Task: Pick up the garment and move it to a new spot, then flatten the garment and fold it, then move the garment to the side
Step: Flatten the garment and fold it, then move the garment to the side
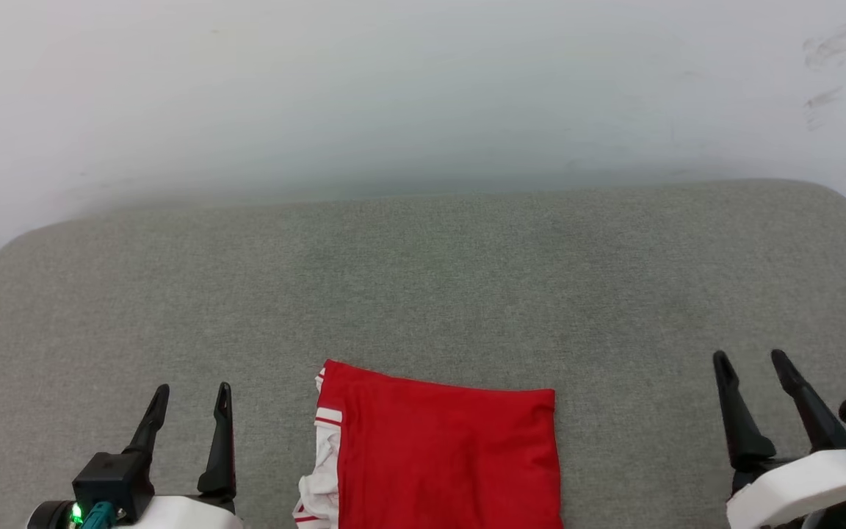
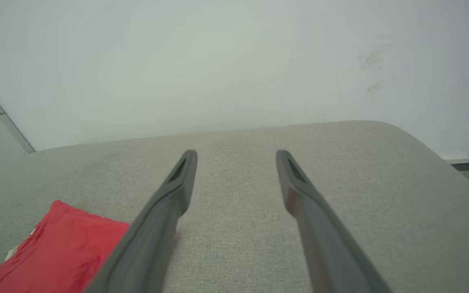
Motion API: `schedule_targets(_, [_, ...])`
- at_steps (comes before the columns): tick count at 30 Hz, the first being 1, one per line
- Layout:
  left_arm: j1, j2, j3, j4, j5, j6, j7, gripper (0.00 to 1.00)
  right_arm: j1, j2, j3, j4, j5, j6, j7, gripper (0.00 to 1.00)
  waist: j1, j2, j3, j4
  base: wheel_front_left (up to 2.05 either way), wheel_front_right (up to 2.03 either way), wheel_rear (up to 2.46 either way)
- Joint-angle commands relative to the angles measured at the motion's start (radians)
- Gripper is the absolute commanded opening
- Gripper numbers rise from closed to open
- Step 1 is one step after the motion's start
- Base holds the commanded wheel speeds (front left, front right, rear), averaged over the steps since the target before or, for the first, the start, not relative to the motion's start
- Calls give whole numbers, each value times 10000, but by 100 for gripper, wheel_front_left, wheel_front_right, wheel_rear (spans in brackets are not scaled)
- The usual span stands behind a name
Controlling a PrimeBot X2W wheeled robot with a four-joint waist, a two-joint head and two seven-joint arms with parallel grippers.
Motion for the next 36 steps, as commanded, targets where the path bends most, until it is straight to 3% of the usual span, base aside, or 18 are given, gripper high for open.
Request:
schedule_targets(1, [-127,-81,25,-67,35,17,-67,100,160,-12,-151,-14,154,-4,118,100,1,0,34,76,0,0,0])
schedule_targets(6, [-307,-264,138,-218,189,-49,-66,100,178,-305,-699,301,1280,-6,1029,100,1,0,239,409,0,0,0])
schedule_targets(12, [-736,-676,203,-482,522,-363,-57,100,138,-1147,-861,1156,2739,-4,2789,100,1,0,966,1066,0,0,0])
schedule_targets(20, [-1324,-1505,407,-307,870,-1042,-49,100,-99,-1214,315,1865,4595,-3,4614,100,1,0,1893,1909,0,0,0])
schedule_targets(31, [-1859,-2241,1012,266,1432,-1916,-47,100,-747,-1096,1710,3366,5842,-27,5396,100,1,0,2578,2358,0,0,0])
schedule_targets(32, [-1878,-2301,1056,295,1494,-1989,-47,100,-777,-1073,1758,3549,5849,-37,5475,82,1,0,2604,2366,0,0,0])
schedule_targets(34, [-1914,-2401,1119,373,1598,-2131,-47,100,-879,-945,1861,3686,5958,-63,5451,0,1,0,2630,2392,0,0,0])
schedule_targets(36, [-1925,-2457,1214,454,1687,-2244,-47,100,-965,-926,1960,3664,5963,-50,5430,0,1,0,2588,2379,0,0,0])
